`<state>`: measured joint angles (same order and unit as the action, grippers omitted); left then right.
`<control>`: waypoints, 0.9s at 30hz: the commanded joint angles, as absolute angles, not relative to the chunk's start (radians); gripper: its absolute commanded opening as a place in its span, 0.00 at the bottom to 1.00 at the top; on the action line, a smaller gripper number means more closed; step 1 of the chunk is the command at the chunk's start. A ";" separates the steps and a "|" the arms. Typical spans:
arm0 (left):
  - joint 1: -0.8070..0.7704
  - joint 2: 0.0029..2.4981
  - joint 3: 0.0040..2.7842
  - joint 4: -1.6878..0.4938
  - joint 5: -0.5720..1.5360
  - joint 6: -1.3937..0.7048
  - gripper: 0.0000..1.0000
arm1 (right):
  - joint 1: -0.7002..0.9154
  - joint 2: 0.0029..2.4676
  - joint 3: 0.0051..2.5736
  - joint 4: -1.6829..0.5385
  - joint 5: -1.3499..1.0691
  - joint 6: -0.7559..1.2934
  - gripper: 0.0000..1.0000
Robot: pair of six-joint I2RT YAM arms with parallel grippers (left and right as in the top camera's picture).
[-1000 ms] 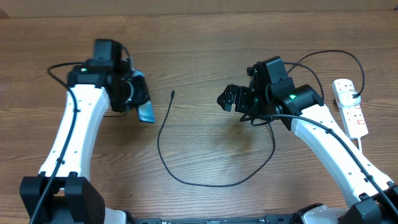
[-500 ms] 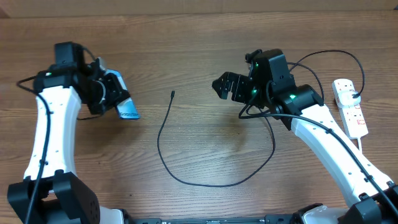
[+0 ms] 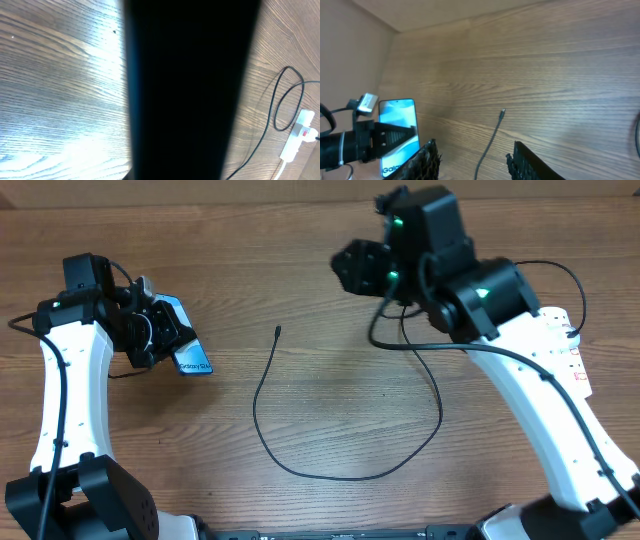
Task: Plug charger to phone and switch on socket
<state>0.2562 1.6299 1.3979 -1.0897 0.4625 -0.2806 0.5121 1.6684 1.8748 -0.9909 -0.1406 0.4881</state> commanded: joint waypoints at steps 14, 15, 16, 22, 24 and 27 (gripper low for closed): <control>0.262 1.629 1.410 -1.115 0.491 -0.258 0.05 | 0.679 2.239 1.903 -0.765 -0.108 0.587 0.56; 0.262 1.629 1.410 -1.115 0.491 -0.258 0.04 | 0.681 2.264 1.903 -0.759 -0.094 0.610 0.52; 0.262 1.629 1.410 -1.115 0.491 -0.258 0.04 | 0.685 2.286 1.903 -0.758 -0.074 0.634 0.49; 0.262 1.629 1.410 -1.114 0.490 -0.258 0.04 | 0.721 2.352 1.903 -0.763 0.041 0.667 0.46; 0.262 1.629 1.410 -1.114 0.490 -0.258 0.04 | 0.743 2.365 1.903 -0.756 0.100 0.667 0.46; 0.262 1.629 1.410 -1.114 0.490 -0.258 0.04 | 0.769 2.381 1.903 -0.740 0.170 0.691 0.41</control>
